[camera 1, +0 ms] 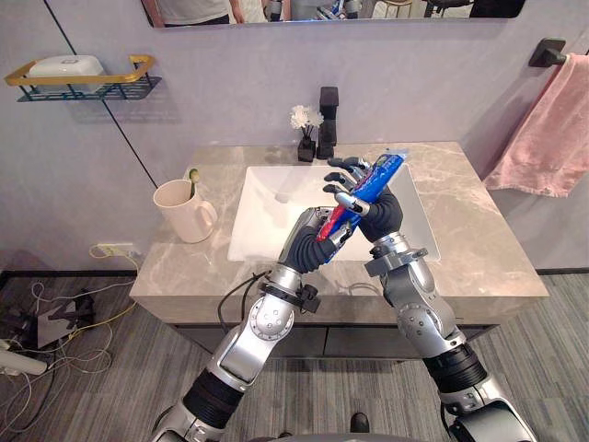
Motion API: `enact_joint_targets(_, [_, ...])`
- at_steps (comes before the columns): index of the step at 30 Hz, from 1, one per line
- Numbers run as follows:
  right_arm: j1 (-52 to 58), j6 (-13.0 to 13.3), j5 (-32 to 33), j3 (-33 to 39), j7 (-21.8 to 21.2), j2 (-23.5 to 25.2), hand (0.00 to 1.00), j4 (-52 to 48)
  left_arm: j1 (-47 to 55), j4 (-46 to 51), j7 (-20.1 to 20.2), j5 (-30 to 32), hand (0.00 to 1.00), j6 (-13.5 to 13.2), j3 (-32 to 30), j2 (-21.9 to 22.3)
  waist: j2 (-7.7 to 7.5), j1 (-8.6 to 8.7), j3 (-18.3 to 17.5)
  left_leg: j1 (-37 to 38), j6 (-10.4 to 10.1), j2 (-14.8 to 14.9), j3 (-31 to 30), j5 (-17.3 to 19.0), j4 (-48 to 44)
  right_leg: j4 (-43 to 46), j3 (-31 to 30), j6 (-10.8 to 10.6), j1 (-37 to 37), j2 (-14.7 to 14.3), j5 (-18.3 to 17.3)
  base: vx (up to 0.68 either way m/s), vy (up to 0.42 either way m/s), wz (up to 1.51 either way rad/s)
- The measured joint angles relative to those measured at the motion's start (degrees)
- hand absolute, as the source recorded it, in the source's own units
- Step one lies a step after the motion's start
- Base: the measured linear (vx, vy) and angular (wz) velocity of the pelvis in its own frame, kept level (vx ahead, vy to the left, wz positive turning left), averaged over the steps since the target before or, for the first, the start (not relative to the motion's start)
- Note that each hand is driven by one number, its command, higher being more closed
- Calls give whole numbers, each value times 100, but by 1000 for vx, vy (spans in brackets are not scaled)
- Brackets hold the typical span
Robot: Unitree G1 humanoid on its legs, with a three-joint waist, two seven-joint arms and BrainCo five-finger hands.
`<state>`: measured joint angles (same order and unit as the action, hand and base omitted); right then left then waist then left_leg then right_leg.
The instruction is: Organize washtable
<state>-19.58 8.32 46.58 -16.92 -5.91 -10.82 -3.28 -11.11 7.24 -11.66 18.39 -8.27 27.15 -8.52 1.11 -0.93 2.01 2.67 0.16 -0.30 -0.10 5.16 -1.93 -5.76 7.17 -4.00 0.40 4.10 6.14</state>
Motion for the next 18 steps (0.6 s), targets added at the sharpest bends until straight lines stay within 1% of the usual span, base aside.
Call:
enact_joint_targets(4, [-1, -1, -20, -33, -1, 56, 100, 0, 128, -44, 29, 2, 100, -5, 27, 68, -1, 3, 0, 4, 0, 2, 3, -1, 2, 0, -7, 0, 0, -2, 0, 0, 0, 0])
enact_joint_targets(6, [-1, -2, -54, -72, -1, 51, 100, 0, 132, -113, 30, 3, 100, -80, 21, 48, -1, 3, 0, 7, 1, 3, 2, -8, 7, 0, -7, 0, 1, -3, 0, 0, 0, 0])
enact_joint_targets(9, [-1, -2, -80, -87, -4, 64, 100, 0, 158, -113, 26, 4, 100, -98, 10, 48, -2, 4, -1, 32, 5, 3, 2, -45, 64, 0, -5, 0, 1, -3, 0, 0, 0, 0])
enact_joint_targets(10, [-1, -2, -107, -87, -4, 73, 100, 0, 165, -113, 28, 6, 0, -101, 6, 43, -2, 4, -1, 65, 5, 3, 2, -77, 126, 0, -6, -1, 3, -3, 0, 0, 0, 0])
enact_joint_targets(18, [-38, -2, -222, 14, -33, 90, 100, -1, 268, -76, 1, 26, 0, -107, -171, 31, -3, 4, 0, 113, 3, 2, 11, -89, 175, 1, -21, -1, 21, -5, 0, 0, 0, 0])
